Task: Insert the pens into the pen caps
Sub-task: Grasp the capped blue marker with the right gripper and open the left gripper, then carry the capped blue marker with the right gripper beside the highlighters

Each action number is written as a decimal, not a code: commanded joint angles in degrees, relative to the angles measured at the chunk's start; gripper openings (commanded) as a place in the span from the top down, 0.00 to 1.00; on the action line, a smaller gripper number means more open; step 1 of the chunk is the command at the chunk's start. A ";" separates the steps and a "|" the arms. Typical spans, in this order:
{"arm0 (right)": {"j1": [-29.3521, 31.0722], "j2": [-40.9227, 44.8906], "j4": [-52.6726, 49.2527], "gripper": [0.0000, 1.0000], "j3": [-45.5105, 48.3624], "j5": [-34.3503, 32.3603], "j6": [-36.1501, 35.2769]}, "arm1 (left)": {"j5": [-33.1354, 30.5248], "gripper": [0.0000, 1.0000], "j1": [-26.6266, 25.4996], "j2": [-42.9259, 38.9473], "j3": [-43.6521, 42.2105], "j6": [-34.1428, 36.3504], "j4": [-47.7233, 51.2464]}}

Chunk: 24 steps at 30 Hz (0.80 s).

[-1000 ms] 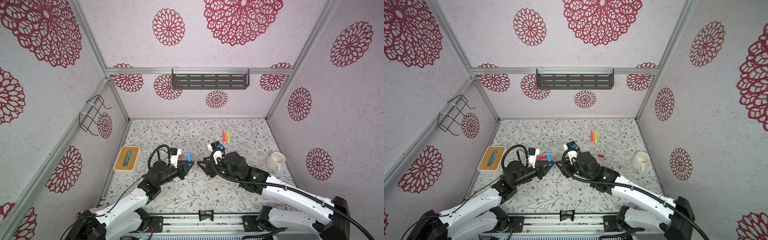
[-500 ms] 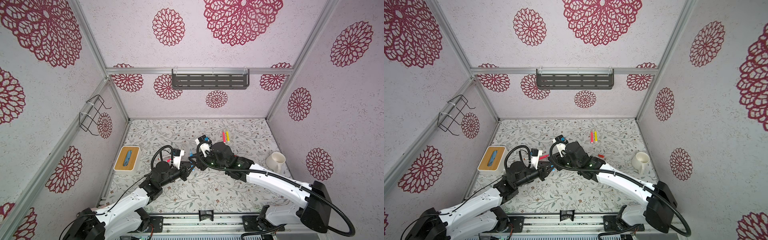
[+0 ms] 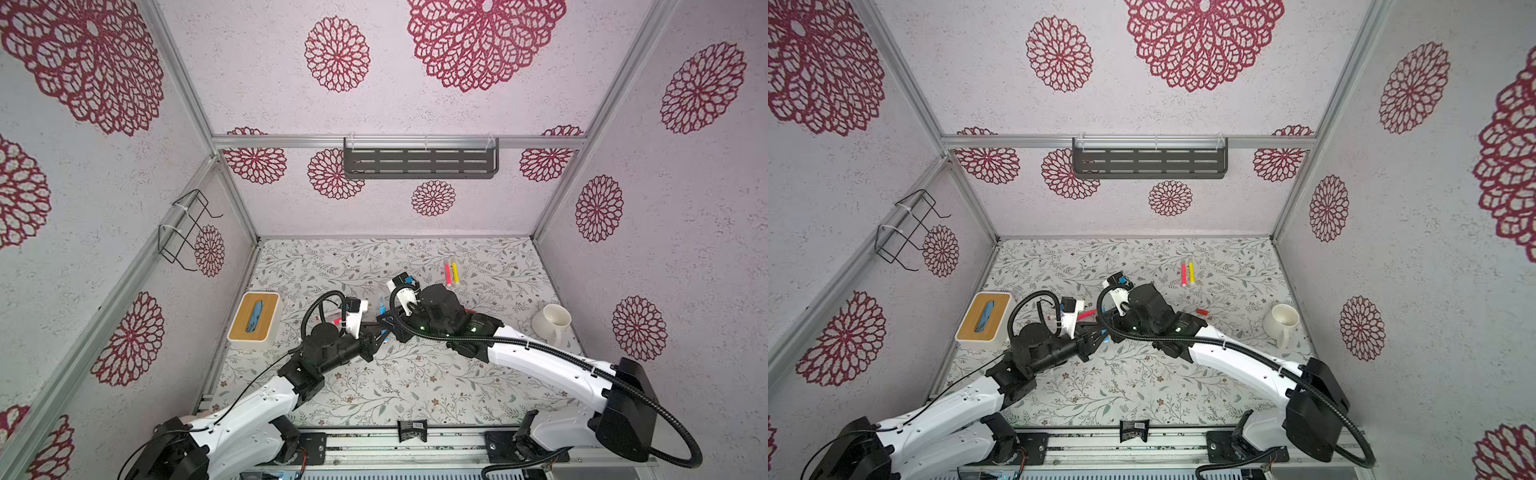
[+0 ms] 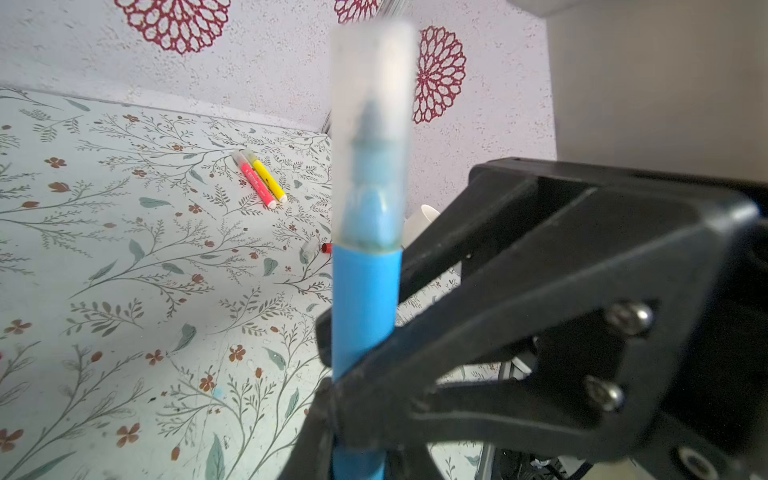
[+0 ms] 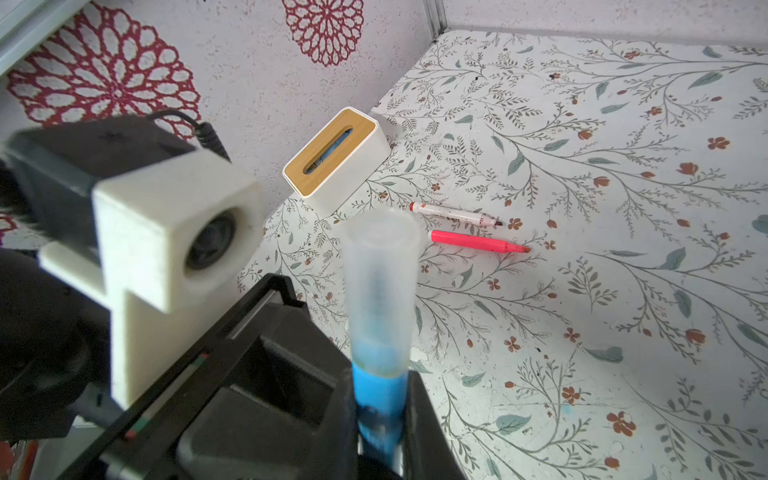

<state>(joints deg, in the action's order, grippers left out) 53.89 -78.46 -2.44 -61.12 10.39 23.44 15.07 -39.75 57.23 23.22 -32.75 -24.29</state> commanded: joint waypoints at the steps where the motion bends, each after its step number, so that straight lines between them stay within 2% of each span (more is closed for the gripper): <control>1: -0.68 1.64 3.89 0.97 0.85 0.09 1.24 | -1.01 0.85 -0.55 0.06 1.80 0.49 0.98; 4: -1.78 2.74 3.31 0.97 1.27 -1.46 1.65 | -4.70 0.51 -0.78 0.34 2.51 0.50 4.15; 5: -2.25 3.03 2.62 0.96 1.24 -2.37 1.78 | -6.81 0.48 -0.86 0.29 2.68 0.40 5.57; 8: -3.97 3.33 -0.35 0.96 0.84 -5.58 2.23 | -13.07 0.44 -0.97 -0.48 2.89 0.15 9.70; 15: -11.13 1.64 -6.94 0.96 -0.06 -7.55 2.86 | -18.04 0.44 -0.96 -2.82 2.93 0.76 14.62; 21: -17.16 -5.87 -13.55 0.95 -4.44 -9.08 -2.19 | -19.74 0.44 -1.00 -2.74 3.69 1.10 16.99; 24: -20.65 -12.03 -17.47 0.95 -9.61 -8.28 -4.45 | -19.67 0.44 -0.97 -2.83 3.89 1.11 17.32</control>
<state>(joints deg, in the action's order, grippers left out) 35.75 -87.39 -15.16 -66.52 3.01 22.50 -3.36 -40.40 55.07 25.47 -32.36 -8.10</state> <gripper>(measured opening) 0.166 0.557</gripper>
